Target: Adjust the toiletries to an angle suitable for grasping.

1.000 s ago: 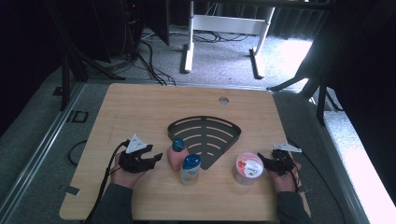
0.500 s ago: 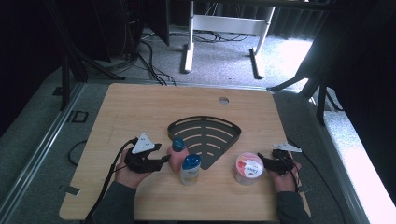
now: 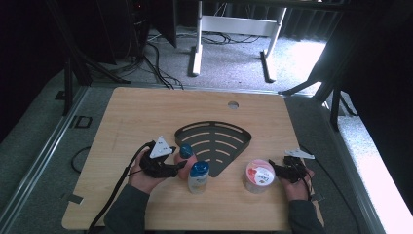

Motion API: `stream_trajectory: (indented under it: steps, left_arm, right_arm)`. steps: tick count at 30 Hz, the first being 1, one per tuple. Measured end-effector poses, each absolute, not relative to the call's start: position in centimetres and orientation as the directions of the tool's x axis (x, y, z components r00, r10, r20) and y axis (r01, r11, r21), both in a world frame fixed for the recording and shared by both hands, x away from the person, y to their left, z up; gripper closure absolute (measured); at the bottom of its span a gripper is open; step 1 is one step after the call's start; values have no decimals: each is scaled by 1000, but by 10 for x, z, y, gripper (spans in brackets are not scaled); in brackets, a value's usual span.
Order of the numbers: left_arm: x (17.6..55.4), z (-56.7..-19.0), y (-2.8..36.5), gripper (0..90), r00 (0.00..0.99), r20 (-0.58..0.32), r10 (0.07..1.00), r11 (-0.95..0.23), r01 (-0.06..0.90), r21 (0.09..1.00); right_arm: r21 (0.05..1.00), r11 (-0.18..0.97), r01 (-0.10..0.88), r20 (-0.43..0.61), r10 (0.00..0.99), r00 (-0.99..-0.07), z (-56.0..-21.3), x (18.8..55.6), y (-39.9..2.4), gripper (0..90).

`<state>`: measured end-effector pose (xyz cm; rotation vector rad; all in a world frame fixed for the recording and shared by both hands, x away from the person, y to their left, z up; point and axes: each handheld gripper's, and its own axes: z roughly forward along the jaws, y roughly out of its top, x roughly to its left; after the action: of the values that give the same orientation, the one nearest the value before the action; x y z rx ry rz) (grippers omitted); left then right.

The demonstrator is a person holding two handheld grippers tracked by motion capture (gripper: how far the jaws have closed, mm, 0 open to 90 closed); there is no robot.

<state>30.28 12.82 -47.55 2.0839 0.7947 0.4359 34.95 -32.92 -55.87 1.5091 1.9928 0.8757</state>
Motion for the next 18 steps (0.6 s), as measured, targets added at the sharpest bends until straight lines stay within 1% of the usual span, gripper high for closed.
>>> stream_trajectory:
  steps: [6,9,18]
  left_arm:
    - [307,-476,124,402,739,23,673,-443,378,813]
    - [308,-476,123,427,743,6,669,-432,382,817]
    - [310,-477,119,435,745,11,667,-435,377,818]
  right_arm:
    - [738,184,650,-2,963,-271,-559,350,-329,276]
    - [738,184,650,-2,963,-270,-559,350,-329,276]
    - [737,184,650,-2,963,-271,-559,350,-329,276]
